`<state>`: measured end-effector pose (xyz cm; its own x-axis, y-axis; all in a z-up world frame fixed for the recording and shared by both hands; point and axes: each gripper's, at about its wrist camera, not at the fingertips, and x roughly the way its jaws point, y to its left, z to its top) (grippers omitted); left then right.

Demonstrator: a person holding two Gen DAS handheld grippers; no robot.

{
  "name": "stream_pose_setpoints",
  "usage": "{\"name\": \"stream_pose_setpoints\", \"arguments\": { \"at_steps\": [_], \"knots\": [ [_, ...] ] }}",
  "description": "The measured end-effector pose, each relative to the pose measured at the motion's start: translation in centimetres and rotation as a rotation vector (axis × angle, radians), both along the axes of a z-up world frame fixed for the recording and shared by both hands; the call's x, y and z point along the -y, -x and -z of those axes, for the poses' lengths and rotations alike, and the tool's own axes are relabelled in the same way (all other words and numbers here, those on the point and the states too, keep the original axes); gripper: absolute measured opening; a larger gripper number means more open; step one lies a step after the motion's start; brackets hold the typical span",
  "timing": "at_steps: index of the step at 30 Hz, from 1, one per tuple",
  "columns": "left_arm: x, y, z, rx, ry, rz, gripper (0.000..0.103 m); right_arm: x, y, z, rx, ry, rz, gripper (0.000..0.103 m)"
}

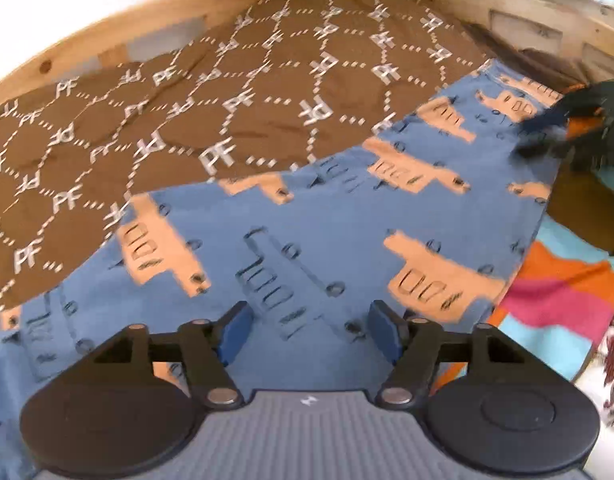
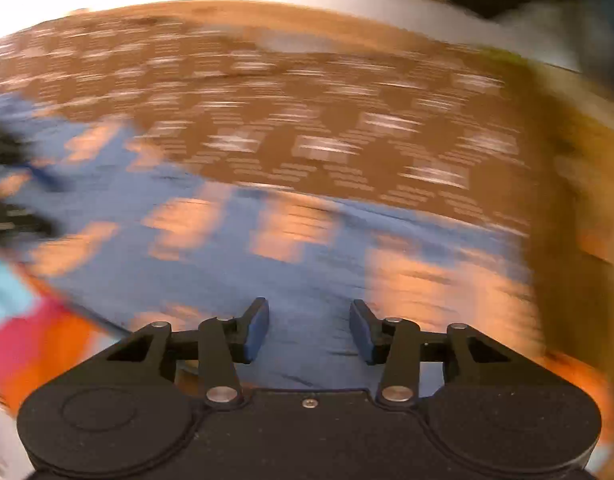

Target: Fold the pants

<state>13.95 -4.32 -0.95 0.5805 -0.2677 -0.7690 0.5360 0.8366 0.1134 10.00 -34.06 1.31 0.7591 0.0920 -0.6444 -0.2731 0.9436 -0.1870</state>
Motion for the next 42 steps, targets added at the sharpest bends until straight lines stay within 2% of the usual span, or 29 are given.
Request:
{"name": "stream_pose_setpoints", "arguments": {
  "at_steps": [1,2,3,4,6,7,9,12,14,15,16,17,18,19,21,24,29,33,36,37,40,42],
  "knots": [
    [-0.4,-0.2,-0.2,-0.013,-0.008,-0.013,0.079,1.8,0.2,-0.3,0.015,0.012,0.06,0.045],
    [-0.8,-0.4,-0.4,-0.026,-0.028,-0.032,0.081,3.4,0.5,-0.6,0.02,-0.008,0.085,0.029],
    [-1.5,-0.5,-0.8,-0.03,-0.037,-0.046,0.081,4.7,0.8,-1.1,0.019,-0.054,0.102,0.025],
    [-1.6,-0.5,-1.4,-0.025,-0.037,-0.056,0.08,5.4,1.1,-1.7,0.032,-0.086,0.122,0.026],
    [-1.2,-0.6,-2.9,0.008,0.021,-0.049,0.082,4.9,1.9,-2.5,0.078,-0.082,0.114,0.045],
    [-0.4,-0.4,-3.4,0.022,0.055,-0.035,0.087,4.1,2.3,-2.7,0.094,-0.083,0.087,0.054],
    [1.9,-0.4,-3.3,0.024,0.063,-0.005,0.09,2.8,2.5,-2.3,0.068,-0.078,0.029,0.056],
    [4.7,-0.7,-1.1,-0.054,-0.007,0.053,0.09,3.1,1.7,-0.1,0.005,-0.015,0.057,0.056],
    [5.0,-0.7,0.0,-0.036,-0.031,0.067,0.103,4.8,1.6,-0.5,-0.005,-0.103,0.06,0.05],
    [4.9,-1.1,-0.1,-0.038,-0.038,0.056,0.103,5.4,1.8,-1.2,0.002,-0.148,0.073,0.051],
    [4.8,-1.7,-0.4,-0.067,-0.026,0.063,0.103,5.9,2.2,-2.0,0.029,-0.173,0.09,0.062],
    [4.7,-2.4,-0.9,-0.095,-0.012,0.063,0.103,6.1,2.5,-2.7,0.063,-0.167,0.124,0.088],
    [4.7,-3.1,-1.7,-0.101,0.005,0.05,0.103,6.2,2.8,-3.3,0.101,-0.158,0.151,0.097],
    [5.0,-3.6,-2.6,-0.092,0.027,0.043,0.103,6.4,2.9,-3.7,0.115,-0.162,0.154,0.099],
    [6.2,-5.3,-4.8,-0.078,0.081,0.066,0.103,7.0,2.7,-3.8,0.074,-0.182,0.159,0.095],
    [9.7,-7.7,-8.3,-0.064,0.101,0.138,0.103,8.5,2.4,-3.1,0.022,-0.262,0.172,0.085],
    [18.9,-11.1,-11.5,-0.065,-0.004,0.319,0.103,9.7,2.9,-3.8,0.041,-0.372,0.141,0.079],
    [25.5,-12.4,-11.1,-0.092,-0.086,0.5,0.102,10.2,3.2,-4.0,0.074,-0.404,0.111,0.078],
    [29.3,-12.8,-10.0,-0.078,-0.071,0.652,0.093,10.8,3.0,-3.5,0.08,-0.436,0.125,0.078],
    [29.9,-13.0,-9.5,-0.083,-0.054,0.672,0.09,10.9,2.8,-3.3,0.068,-0.422,0.136,0.076],
    [31.3,-14.3,-7.7,-0.171,-0.004,0.708,0.078,10.8,2.2,-2.3,0.038,-0.378,0.145,0.07],
    [32.1,-15.1,-6.4,-0.23,-0.006,0.723,0.074,10.5,2.1,-1.9,0.042,-0.343,0.128,0.067]
  ]
}}
